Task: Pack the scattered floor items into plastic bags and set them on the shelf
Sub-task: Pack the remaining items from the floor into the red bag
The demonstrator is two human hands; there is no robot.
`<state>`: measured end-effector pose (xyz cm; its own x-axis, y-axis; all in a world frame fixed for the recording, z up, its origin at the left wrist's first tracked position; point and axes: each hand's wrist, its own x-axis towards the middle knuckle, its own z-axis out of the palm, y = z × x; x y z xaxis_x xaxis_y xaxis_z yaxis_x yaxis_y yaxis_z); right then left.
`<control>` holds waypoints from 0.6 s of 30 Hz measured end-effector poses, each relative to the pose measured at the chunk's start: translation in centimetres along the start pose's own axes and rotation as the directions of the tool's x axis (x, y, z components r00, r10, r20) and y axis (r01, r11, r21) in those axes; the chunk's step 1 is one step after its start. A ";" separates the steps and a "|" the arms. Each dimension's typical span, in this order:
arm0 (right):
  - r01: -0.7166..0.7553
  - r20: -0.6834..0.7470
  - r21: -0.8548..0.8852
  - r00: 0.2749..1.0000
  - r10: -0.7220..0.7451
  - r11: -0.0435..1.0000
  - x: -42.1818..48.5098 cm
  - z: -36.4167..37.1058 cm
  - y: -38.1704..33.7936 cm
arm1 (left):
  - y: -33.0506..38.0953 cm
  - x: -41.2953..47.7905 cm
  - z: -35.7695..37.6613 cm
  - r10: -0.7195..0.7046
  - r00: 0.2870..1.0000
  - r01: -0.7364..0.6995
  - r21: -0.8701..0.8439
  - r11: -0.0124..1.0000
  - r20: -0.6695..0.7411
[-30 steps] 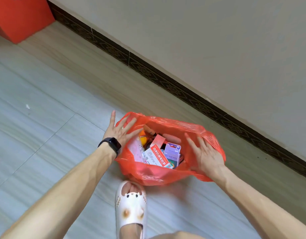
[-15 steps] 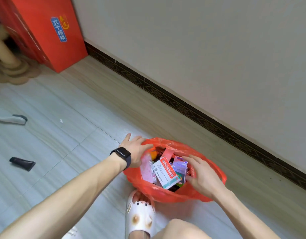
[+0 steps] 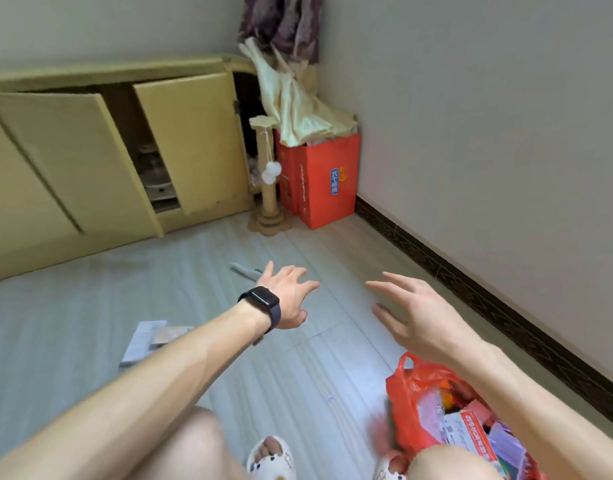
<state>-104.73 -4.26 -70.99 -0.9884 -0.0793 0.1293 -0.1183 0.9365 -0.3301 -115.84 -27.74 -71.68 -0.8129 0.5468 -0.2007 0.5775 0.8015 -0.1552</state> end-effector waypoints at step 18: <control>0.487 0.714 -0.228 0.673 -0.195 0.843 10.9 17.5 -14.7 | -19.1 -14.3 20.0 -0.507 0.760 0.611 -0.183 0.770 0.406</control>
<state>-115.42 -24.83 -81.06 -0.7095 -0.4802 -0.5158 -0.5594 0.8289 -0.0022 -113.70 -55.70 -85.24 -0.8801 -0.0891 -0.4663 -0.0662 0.9957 -0.0653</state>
